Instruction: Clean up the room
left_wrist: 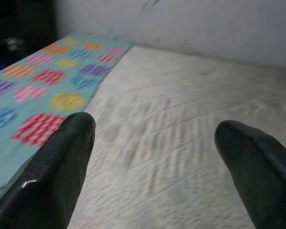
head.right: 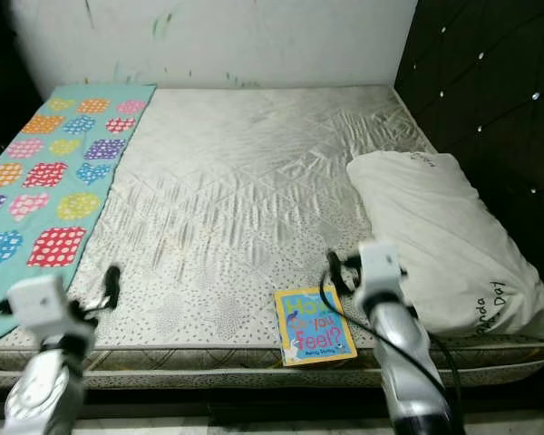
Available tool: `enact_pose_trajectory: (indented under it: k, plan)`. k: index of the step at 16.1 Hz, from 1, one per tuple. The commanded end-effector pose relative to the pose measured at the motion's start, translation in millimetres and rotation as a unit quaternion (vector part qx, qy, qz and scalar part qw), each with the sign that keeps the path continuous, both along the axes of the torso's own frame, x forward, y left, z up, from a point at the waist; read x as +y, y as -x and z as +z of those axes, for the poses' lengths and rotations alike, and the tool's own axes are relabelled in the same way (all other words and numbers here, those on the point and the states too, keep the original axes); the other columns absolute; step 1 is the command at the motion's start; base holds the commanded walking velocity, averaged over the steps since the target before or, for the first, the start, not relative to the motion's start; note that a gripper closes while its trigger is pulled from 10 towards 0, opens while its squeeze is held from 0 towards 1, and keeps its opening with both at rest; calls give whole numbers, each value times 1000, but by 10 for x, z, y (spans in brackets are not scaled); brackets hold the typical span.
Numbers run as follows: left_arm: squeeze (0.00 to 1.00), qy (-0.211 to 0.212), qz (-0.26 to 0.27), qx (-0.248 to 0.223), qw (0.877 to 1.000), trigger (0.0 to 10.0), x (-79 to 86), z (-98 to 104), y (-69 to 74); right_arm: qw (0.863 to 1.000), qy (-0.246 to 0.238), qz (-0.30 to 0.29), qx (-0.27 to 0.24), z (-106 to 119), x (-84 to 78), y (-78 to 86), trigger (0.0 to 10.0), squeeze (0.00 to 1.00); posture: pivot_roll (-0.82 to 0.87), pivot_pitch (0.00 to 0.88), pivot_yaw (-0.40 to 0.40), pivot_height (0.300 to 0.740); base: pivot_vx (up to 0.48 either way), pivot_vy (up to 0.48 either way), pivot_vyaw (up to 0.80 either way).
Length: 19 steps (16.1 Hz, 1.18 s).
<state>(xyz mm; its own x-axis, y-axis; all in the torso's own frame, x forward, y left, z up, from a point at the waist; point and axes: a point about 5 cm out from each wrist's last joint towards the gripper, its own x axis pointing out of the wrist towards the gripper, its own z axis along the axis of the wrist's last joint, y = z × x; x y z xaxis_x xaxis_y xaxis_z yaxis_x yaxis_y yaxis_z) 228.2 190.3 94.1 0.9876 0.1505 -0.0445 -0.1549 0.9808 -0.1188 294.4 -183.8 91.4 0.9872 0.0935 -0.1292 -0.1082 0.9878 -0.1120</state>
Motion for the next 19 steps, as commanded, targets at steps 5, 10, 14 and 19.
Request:
enact_pose_trajectory:
  k: [5, 10, 14, 19]
  plan:
    - [0, -23, -8, -4, 1000, 10000, -9, -20, 123, 1000, -1, 23, -4, 51, 25, 67, 10000, 0, 22, 0, 3, 740, 0, 0, 0]
    - [0, -18, -6, -3, 1000, 10000, -14, -29, 116, 1000, 1, 31, -1, 41, 69, 85, 10000, 0, 21, 0, 1, 740, 0, 0, 0]
    - [0, -14, -6, -3, 1000, 10000, -27, -33, 107, 1000, -17, 7, -12, 81, 23, 63, 10000, 0, 21, 0, 1, 740, 0, 0, 0]
    - [0, -12, -4, -1, 1000, 10000, -22, -36, 94, 1000, -14, -14, -10, 88, -17, 18, 10000, 0, 21, 0, 1, 740, 0, 0, -690]
